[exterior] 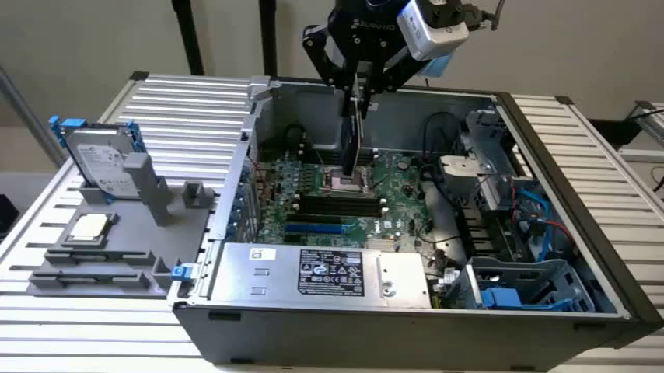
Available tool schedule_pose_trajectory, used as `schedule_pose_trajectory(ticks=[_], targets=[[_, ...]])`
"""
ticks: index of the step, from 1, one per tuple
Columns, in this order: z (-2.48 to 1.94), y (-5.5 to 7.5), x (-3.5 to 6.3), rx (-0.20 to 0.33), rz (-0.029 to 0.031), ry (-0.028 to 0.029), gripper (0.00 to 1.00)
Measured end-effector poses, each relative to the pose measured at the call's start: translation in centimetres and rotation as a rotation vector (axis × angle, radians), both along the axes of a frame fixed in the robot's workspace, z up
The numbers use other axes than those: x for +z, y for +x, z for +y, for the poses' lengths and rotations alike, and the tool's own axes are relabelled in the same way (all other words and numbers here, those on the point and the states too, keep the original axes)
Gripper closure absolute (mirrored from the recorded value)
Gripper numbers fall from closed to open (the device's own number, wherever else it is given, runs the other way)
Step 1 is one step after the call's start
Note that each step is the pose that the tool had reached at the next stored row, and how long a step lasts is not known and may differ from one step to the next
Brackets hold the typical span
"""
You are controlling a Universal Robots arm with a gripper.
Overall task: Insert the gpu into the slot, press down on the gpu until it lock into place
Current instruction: 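Insert the gpu into the slot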
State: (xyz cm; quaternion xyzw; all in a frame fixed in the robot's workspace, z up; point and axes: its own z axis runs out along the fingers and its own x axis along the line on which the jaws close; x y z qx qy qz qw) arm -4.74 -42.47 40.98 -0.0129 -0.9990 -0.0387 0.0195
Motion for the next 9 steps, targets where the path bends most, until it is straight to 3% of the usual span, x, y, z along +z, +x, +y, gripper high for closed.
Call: schedule_pose_trajectory(ticks=[9], targets=[[0.0,0.0,0.0,0.0,0.0,0.0,0.74]])
